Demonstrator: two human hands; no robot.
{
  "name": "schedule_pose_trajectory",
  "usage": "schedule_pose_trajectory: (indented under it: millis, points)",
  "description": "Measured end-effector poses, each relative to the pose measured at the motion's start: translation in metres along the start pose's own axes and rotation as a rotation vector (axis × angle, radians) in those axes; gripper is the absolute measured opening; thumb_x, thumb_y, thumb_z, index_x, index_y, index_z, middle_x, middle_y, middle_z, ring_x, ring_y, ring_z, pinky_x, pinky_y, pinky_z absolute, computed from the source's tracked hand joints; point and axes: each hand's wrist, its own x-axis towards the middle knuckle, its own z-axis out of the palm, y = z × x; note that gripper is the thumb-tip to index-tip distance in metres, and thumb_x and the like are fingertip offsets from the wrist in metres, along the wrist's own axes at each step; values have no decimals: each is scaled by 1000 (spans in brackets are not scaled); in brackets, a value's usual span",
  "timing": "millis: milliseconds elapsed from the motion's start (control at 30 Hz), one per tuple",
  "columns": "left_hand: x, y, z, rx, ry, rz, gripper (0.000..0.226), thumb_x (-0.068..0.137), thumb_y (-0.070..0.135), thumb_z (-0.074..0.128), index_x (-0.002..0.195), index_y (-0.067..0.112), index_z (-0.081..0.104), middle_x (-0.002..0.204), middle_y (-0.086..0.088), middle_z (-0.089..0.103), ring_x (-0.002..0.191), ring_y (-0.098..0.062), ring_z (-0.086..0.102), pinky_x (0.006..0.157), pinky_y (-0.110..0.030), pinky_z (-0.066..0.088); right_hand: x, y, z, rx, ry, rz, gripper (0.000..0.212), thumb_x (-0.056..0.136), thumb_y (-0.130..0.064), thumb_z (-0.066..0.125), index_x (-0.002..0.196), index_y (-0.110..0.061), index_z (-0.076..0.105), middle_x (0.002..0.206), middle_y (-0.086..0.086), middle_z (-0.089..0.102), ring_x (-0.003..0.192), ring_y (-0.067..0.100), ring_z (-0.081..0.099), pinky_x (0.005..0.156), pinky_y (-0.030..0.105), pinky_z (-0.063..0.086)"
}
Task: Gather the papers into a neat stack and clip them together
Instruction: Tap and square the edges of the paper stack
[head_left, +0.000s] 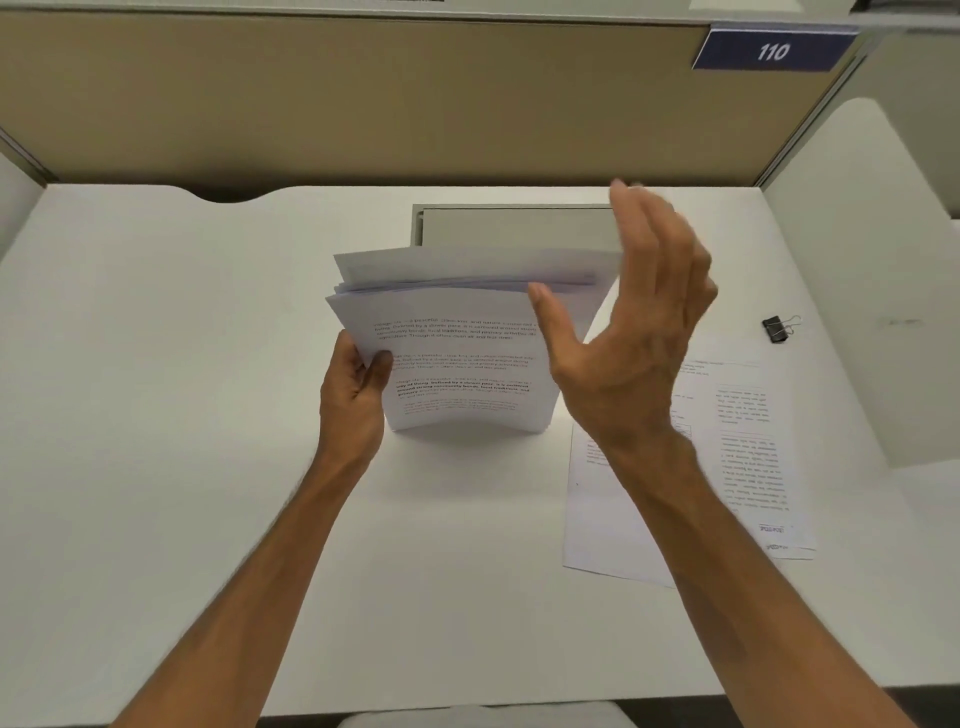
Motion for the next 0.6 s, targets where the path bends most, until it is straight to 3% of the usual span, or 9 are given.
schedule_pose_trajectory:
  millis: [67,200,400,600]
  points:
    - [0,1,0,14,-5,8,28,104,7,49,115,32,52,110,19,66,101,0,63,90,-23,52,15,-21,-6,-123,-60,-193,74,88,-48,67,146,-7,48,152,18,45,144,33,38,113,53,30]
    - [-3,1,0,29,-16,22,31,102,15,49,113,45,51,111,22,65,107,-8,63,93,-31,54,26,-41,4,-327,-412,-429,79,94,-59,50,158,-19,27,164,13,26,153,29,22,119,64,14]
    - [-5,3,0,-44,-37,10,39,105,6,45,123,40,51,118,17,65,110,-4,64,91,-23,55,19,-39,29,-424,-660,-427,74,95,-58,47,157,-23,26,154,11,42,143,30,40,117,67,13]
    - [-11,-1,-1,-58,-71,-30,36,105,11,45,126,39,49,122,15,64,110,0,64,86,-17,55,6,-42,35,-399,-788,-443,75,96,-47,54,158,-25,17,153,11,41,142,31,38,117,68,14]
